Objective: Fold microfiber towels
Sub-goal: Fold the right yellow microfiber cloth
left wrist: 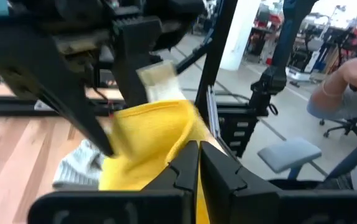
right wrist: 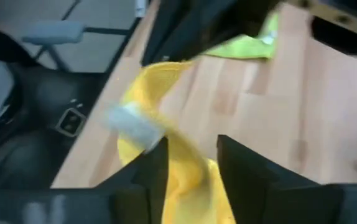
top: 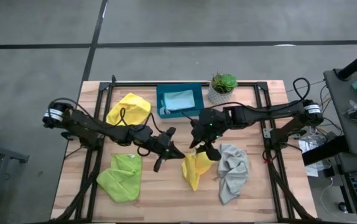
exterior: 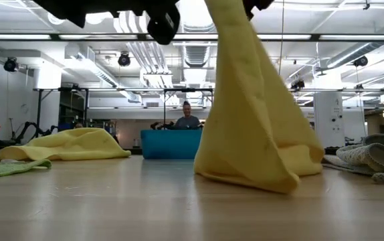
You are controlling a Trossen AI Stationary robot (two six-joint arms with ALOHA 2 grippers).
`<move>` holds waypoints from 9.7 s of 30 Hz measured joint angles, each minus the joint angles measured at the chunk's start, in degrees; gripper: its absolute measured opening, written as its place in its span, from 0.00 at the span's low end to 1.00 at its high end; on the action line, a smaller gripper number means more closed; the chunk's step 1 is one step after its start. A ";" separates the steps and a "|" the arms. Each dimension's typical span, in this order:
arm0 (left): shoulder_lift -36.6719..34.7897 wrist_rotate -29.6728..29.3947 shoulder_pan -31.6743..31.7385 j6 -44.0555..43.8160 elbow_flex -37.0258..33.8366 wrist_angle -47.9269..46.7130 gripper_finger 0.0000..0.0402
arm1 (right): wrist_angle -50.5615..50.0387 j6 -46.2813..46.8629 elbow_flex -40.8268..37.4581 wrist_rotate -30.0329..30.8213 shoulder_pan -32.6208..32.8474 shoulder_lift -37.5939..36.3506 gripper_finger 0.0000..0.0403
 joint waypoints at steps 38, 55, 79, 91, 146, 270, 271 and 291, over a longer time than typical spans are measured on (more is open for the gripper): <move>-1.86 -11.34 -3.18 -10.53 -1.15 -31.10 0.00 | 30.31 23.03 -24.46 22.29 9.16 2.37 0.42; -1.83 -13.53 -3.28 -8.58 -1.06 -30.98 0.00 | -7.70 2.68 -3.10 36.52 20.38 17.42 0.39; -1.83 -13.66 -3.30 -7.25 -1.06 -30.98 0.00 | -7.35 4.63 -2.18 51.50 20.36 22.62 0.21; -1.83 -13.66 -3.30 -7.35 -1.06 -31.27 0.00 | -15.55 3.59 2.59 56.73 19.93 19.54 0.02; -4.88 -1.56 -9.27 2.85 -0.97 -34.84 0.00 | -2.48 11.90 -0.26 20.38 16.73 9.46 0.07; -7.96 -10.27 9.94 1.45 45.04 -89.05 0.00 | 64.43 -27.32 -23.14 43.80 11.56 10.87 0.40; -7.99 -10.27 9.94 1.43 45.04 -89.00 0.00 | 64.39 -28.81 -22.21 46.16 11.85 12.33 0.43; -8.21 -10.25 9.94 0.42 45.04 -87.96 0.00 | 91.76 -60.54 -15.69 77.47 14.57 28.56 0.45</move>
